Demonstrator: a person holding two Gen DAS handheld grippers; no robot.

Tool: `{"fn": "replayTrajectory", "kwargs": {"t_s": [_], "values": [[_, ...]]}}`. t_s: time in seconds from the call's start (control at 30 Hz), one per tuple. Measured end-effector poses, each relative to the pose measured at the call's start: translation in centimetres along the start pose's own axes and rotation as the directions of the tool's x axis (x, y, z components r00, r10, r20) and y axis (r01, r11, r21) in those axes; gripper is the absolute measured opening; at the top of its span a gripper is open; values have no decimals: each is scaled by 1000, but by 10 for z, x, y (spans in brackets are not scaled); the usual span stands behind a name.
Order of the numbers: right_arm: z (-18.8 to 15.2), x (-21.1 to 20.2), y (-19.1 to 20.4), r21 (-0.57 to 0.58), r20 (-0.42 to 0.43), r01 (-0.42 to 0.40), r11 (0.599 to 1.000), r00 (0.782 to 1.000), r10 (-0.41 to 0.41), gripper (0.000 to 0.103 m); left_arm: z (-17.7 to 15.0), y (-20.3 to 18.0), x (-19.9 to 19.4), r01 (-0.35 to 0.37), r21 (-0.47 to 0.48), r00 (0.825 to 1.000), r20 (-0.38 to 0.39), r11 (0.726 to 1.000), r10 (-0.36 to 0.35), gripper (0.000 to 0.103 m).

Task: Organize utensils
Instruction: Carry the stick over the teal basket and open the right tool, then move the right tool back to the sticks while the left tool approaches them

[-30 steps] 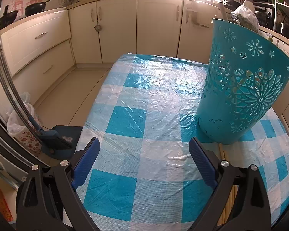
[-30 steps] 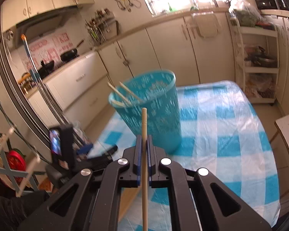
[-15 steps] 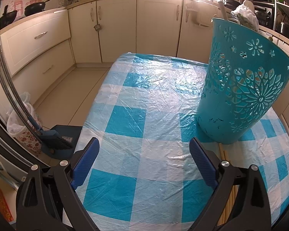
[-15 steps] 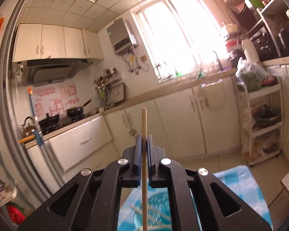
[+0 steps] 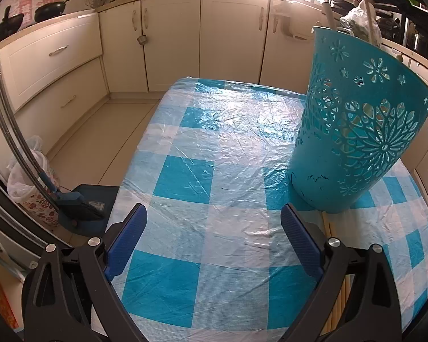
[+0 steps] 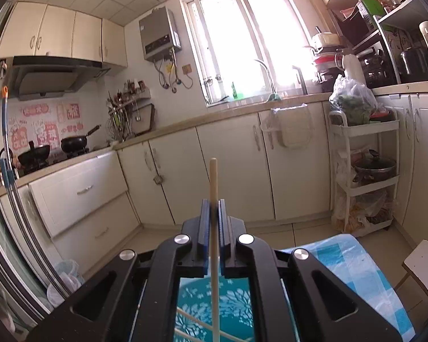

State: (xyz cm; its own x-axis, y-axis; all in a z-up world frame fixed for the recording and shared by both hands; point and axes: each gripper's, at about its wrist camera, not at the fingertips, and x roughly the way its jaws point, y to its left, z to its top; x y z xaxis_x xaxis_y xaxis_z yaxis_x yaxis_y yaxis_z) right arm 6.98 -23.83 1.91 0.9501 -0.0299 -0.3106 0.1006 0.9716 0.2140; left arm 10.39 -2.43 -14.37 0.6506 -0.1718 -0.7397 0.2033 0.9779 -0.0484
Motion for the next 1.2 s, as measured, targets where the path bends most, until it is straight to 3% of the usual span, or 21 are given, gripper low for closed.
{"fn": "replayTrajectory", "kwargs": {"t_s": [0.17,0.37,0.5,0.6,0.67,0.73,0.83,0.87,0.97,1.2], "values": [[-9,-13,-7,6,-27,8,1000,1000,-7,8,0,-1,0,-3,1,1000,-2,1000,3,91],[-11,-44,-14,20,-20,12,1000,1000,-12,18,0,-1,1,-11,3,1000,-6,1000,11,91],[-26,-71,-13,25,-51,16,1000,999,-15,32,0,-2,1,-14,3,1000,-8,1000,14,91],[-56,-89,-9,20,-147,19,1000,989,-16,41,0,-1,2,-14,3,1000,-8,1000,14,91],[-85,-93,-4,1,-272,14,1000,962,-13,41,0,-1,2,-14,4,1000,-8,1000,14,91],[-118,-91,-3,-8,-410,0,1000,912,-4,41,0,-1,2,-13,4,1000,-7,1000,13,92],[-153,-80,-5,0,-549,-3,1000,836,2,27,0,-1,2,-14,4,1000,-8,1000,14,92],[-159,-76,-5,-1,-574,-3,1000,819,2,26,0,-1,2,-14,4,1000,-8,1000,14,92],[-165,-66,-2,-10,-603,-14,1000,798,5,25,0,-1,2,-13,2,1000,-8,1000,13,92],[-181,-64,9,-67,-634,-47,997,774,-6,21,-2,2,0,-10,-1,1000,-8,1000,10,92]]}}
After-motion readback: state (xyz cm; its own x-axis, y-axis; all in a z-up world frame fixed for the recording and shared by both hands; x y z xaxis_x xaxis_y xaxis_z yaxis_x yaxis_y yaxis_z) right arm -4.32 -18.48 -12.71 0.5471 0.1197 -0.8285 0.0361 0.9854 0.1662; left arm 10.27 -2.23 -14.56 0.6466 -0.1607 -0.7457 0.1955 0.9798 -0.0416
